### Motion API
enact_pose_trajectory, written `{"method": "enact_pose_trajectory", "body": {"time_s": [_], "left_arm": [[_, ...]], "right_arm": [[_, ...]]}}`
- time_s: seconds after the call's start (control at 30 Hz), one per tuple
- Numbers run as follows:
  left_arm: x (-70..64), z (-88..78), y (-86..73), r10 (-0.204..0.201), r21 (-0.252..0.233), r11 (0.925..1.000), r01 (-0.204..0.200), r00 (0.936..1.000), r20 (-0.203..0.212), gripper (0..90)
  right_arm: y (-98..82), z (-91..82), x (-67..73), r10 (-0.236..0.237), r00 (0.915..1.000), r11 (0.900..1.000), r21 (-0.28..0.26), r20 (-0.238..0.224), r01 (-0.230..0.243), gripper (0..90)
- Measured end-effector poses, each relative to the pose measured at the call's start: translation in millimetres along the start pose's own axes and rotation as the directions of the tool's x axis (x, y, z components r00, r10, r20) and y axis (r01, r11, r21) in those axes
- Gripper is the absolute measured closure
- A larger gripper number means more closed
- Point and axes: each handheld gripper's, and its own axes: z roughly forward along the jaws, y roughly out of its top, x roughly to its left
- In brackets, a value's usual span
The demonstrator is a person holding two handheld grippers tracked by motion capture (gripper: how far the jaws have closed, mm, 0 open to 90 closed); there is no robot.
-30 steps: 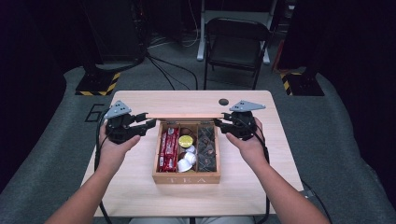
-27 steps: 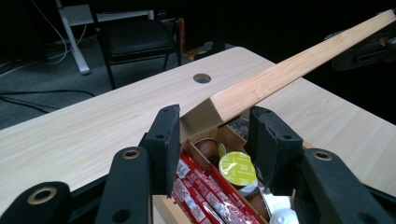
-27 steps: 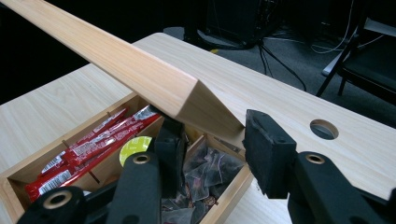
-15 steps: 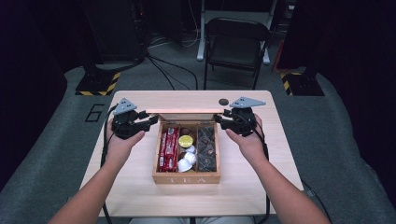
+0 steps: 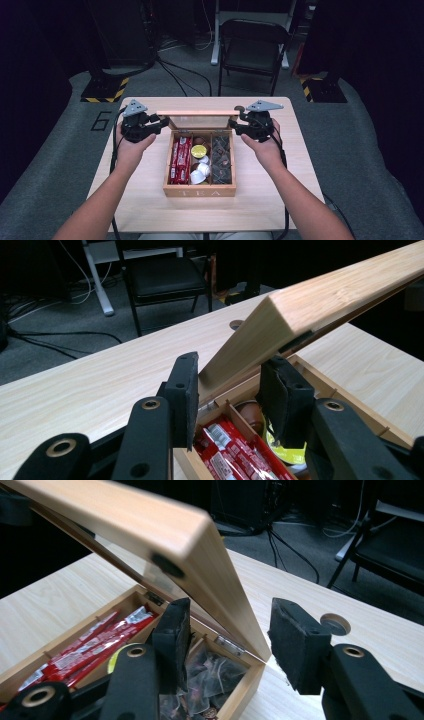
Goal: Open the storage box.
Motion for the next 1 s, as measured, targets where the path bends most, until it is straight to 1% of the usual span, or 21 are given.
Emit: {"method": "enact_pose_trajectory", "body": {"time_s": [0.13,0.17,0.27,0.37,0.4,0.43,0.5,0.6,0.63,0.7,0.8,0.87,1.0], "left_arm": [[3.1,2.2,4.4,0.002,0.007,1.0,-0.002,1.0,0.005,60.4],[3.9,2.7,5.4,0.0,0.009,1.0,0.0,1.0,0.005,60.4],[6.4,4.9,7.4,-0.012,0.002,0.9999,0.012,0.9999,0.008,60.4],[8.7,6.8,9.7,-0.015,0.003,0.9999,0.015,0.9999,0.008,60.6],[9.4,7.4,10.6,-0.015,0.003,0.9999,0.015,0.9998,0.01,60.6],[10.0,8.0,11.7,-0.013,0.005,0.9999,0.013,0.9999,0.008,60.7],[11.8,9.0,13.8,-0.014,0.011,0.9998,0.013,0.9998,0.011,60.8],[13.3,10.9,15.3,-0.021,0.007,0.9998,0.021,0.9997,0.01,60.8],[13.9,11.1,15.6,-0.021,0.007,0.9998,0.021,0.9997,0.011,60.8],[14.8,12.2,16.2,-0.021,0.004,0.9998,0.021,0.9997,0.011,60.8],[16.1,13.3,17.4,-0.019,0.002,0.9998,0.019,0.9997,0.012,61.0],[16.7,14.1,17.5,-0.026,-0.002,0.9997,0.026,0.9996,0.013,61.0],[18.2,15.4,19.1,-0.03,0.0,0.9996,0.03,0.9994,0.015,61.0]], "right_arm": [[-1.2,8.4,-6.8,0.013,0.9999,1.0,0.011,0.001,-0.013,49.2],[-1.9,13.5,-9.3,0.015,0.9999,1.0,0.015,-0.004,-0.015,48.0],[-2.6,18.6,-10.6,0.011,0.9999,1.0,0.017,-0.008,-0.011,48.0],[-4.0,25.9,-11.7,0.001,1.0,1.0,0.019,-0.009,-0.001,49.2],[-4.7,28.0,-11.5,0.008,1.0,1.0,0.02,-0.005,-0.008,50.0],[-5.7,31.8,-12.3,0.0,1.0,1.0,0.016,-0.004,0.0,50.1],[-6.2,33.6,-12.2,0.003,1.0,1.0,0.014,0.0,-0.003,50.1],[-7.2,39.0,-13.0,0.006,1.0,1.0,0.01,0.005,-0.006,51.4],[-7.7,40.9,-13.1,0.013,0.9999,1.0,0.01,0.006,-0.013,52.0],[-8.0,42.4,-13.6,0.01,0.9999,1.0,0.008,0.003,-0.01,52.3],[-9.2,45.3,-15.1,0.006,0.9999,1.0,0.013,0.011,-0.006,53.6],[-10.3,47.2,-15.8,0.023,0.9996,1.0,0.014,0.013,-0.023,54.1],[-12.2,50.7,-18.2,0.021,0.9996,0.999,0.024,0.019,-0.021,54.1]]}}
